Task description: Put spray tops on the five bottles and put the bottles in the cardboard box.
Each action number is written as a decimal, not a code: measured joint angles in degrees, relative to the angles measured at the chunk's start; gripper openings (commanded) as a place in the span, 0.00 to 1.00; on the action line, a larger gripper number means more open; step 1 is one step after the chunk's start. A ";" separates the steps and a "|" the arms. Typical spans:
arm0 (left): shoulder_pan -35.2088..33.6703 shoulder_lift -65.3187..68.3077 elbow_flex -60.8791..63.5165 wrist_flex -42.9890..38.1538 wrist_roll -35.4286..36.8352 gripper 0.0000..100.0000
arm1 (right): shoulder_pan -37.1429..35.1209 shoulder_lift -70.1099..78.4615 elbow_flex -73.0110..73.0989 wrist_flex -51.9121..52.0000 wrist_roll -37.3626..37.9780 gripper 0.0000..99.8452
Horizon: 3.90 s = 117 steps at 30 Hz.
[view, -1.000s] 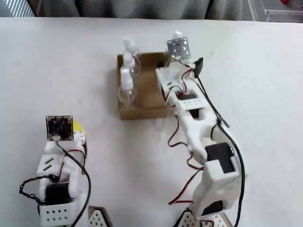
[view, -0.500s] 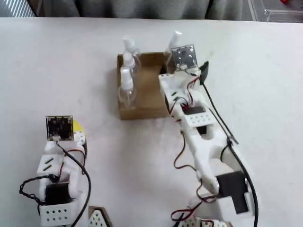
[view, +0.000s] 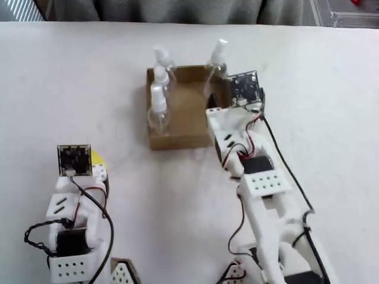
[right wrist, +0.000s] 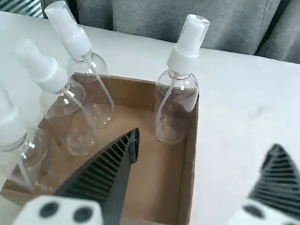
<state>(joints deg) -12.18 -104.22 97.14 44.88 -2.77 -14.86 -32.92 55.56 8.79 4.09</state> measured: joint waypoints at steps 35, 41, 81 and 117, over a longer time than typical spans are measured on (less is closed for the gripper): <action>0.00 0.00 0.00 0.00 0.00 0.02 | 7.38 -19.34 11.78 33.93 2.64 0.02; 0.00 0.00 0.00 0.00 0.00 0.02 | 7.38 -13.54 11.78 29.10 2.64 0.02; 0.00 0.00 0.00 0.00 0.00 0.02 | 0.09 -1.41 11.08 26.55 26.55 0.02; 0.00 0.00 0.00 0.00 0.00 0.02 | -8.97 8.18 11.60 2.37 2.55 0.02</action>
<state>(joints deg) -12.18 -104.22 97.14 44.88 -2.77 -23.82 -24.75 67.16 11.16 6.64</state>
